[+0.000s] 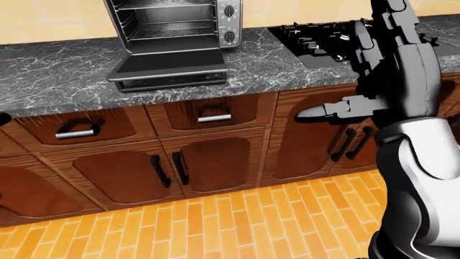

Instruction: Close the toaster oven door.

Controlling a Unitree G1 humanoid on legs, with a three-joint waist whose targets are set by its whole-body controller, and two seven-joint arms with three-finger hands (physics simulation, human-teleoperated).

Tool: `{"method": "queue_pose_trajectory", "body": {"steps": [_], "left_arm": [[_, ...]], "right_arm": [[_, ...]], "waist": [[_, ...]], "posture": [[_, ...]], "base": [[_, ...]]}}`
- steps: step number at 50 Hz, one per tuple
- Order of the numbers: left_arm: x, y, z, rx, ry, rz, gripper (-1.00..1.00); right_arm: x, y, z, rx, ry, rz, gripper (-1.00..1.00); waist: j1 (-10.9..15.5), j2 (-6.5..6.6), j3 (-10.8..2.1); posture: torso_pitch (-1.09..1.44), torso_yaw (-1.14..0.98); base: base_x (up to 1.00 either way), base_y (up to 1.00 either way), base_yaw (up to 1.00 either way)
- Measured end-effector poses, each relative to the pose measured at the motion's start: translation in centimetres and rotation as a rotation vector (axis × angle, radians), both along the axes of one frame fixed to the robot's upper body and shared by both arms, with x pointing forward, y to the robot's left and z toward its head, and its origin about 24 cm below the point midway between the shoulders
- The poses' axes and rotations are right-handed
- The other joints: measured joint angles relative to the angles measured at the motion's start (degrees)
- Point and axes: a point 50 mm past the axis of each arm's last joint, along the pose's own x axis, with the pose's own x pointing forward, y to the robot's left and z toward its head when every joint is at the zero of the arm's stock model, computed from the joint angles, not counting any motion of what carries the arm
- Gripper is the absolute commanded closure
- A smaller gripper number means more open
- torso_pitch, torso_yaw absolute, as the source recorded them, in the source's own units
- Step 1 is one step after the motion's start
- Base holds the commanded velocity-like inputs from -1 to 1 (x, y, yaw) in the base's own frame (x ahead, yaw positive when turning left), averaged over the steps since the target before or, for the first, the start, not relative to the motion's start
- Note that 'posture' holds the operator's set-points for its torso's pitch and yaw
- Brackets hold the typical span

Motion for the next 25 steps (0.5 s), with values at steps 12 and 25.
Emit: {"method": "queue_pose_trajectory", "body": {"steps": [12, 25], "left_arm": [[0.22, -0.68, -0.12, 0.007, 0.004, -0.037, -1.0], [-0.14, 0.04, 0.1, 0.002, 0.001, 0.002, -1.0]], "right_arm": [[-0.21, -0.65, 0.07, 0.008, -0.011, -0.037, -1.0], [0.01, 0.09, 0.05, -0.003, 0.0, 0.005, -1.0]], "waist": [[-0.75, -4.28, -0.16], [0.44, 0.7, -0.19]], "posture": [[0.0, 0.0], [0.0, 0.0]], "base": [[0.14, 0.13, 0.0], [0.14, 0.01, 0.0]]}}
